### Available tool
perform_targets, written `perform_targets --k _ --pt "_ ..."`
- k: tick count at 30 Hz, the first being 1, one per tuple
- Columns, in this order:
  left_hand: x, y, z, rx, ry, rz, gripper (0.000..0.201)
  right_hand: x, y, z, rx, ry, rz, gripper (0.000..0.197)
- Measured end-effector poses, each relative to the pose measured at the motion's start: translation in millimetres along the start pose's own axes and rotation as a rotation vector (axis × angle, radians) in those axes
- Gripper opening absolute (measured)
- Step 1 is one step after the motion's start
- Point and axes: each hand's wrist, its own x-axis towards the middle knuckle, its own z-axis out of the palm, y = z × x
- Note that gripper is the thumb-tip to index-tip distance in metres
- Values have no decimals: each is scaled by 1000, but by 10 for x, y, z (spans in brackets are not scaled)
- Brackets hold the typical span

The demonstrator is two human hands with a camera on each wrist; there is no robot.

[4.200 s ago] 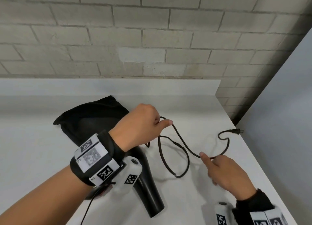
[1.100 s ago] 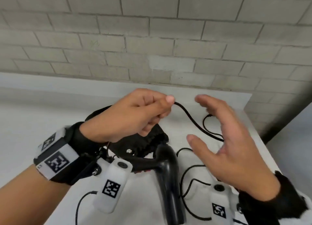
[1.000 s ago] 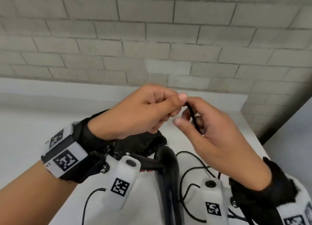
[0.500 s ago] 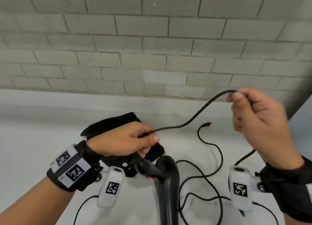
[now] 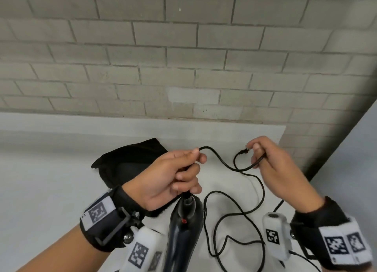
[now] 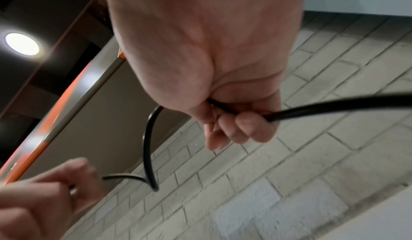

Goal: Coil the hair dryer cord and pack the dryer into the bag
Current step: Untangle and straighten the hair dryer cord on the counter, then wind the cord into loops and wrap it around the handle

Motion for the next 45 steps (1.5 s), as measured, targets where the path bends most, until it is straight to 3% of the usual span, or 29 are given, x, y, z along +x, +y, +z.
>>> perform_targets --k 4,9,12,15,18,20,24,26,32,39,45 --pt "36 10 -5 -105 -12 -2 24 -20 123 216 -49 -125 83 20" --pt "57 -18 -57 -317 19 120 16 -267 101 559 -9 -287 101 7" --pt "63 -22 -62 -414 135 249 15 -531 48 718 167 -388 135 11" --pt "58 -22 -115 -464 267 350 24 -775 -8 744 463 -425 277 15" --pt "49 -34 -170 -435 308 417 31 -949 17 702 354 -363 250 12" --pt "50 -42 -173 -393 318 440 32 -1028 25 630 131 -299 110 11" --pt "65 -48 -85 -268 333 449 34 -1018 -175 343 -276 -155 -182 28" --pt "77 -54 -22 -206 330 447 37 -978 -295 212 -359 -97 -308 34" --pt "76 -128 156 -41 258 412 42 -819 -670 -122 -527 -9 -529 24" --pt "39 -250 293 197 136 342 41 -492 -765 -250 -294 17 -467 23" --pt "27 -325 285 208 85 338 54 -217 -660 -56 -83 107 -324 16"
